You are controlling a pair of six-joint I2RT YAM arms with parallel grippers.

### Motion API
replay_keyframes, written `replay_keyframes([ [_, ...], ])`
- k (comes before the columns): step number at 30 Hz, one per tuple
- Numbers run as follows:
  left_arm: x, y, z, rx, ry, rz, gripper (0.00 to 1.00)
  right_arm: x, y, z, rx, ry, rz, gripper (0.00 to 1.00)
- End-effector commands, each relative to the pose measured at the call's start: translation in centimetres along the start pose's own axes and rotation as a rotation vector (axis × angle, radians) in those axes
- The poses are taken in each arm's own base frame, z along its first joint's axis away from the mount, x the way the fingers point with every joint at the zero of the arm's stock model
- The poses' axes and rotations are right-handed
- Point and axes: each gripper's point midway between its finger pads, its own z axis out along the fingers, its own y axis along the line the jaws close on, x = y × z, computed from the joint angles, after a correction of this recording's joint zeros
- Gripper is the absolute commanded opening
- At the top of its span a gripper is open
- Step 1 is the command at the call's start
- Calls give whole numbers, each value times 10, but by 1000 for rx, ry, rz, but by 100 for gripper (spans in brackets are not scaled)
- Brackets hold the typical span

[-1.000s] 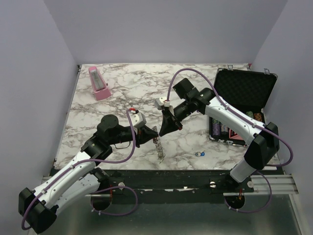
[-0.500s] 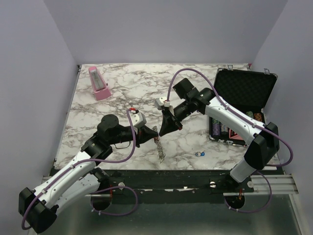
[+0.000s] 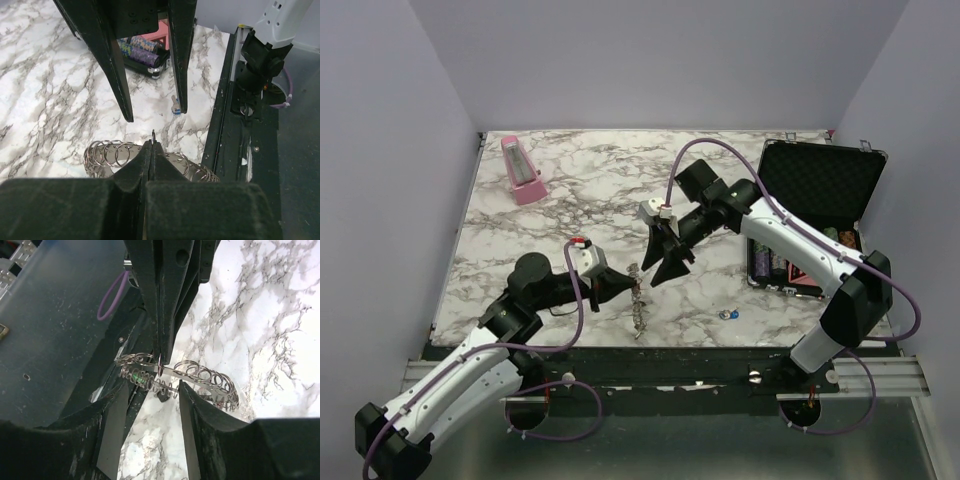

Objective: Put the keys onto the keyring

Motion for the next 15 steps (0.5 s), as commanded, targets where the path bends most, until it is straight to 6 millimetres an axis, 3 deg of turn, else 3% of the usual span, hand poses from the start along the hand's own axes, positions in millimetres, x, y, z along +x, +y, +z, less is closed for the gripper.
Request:
replay_keyframes([
  [1, -21, -6, -4, 19, -129, 103, 0, -20, 17, -4, -34, -47, -55, 54],
  [7, -27, -13, -14, 27, -213, 212, 0, -18, 32, -1, -102, -100, -114, 55],
  [15, -28, -28, -13, 120, -222, 211, 0, -17, 49, 1, -170, -173, -148, 57],
])
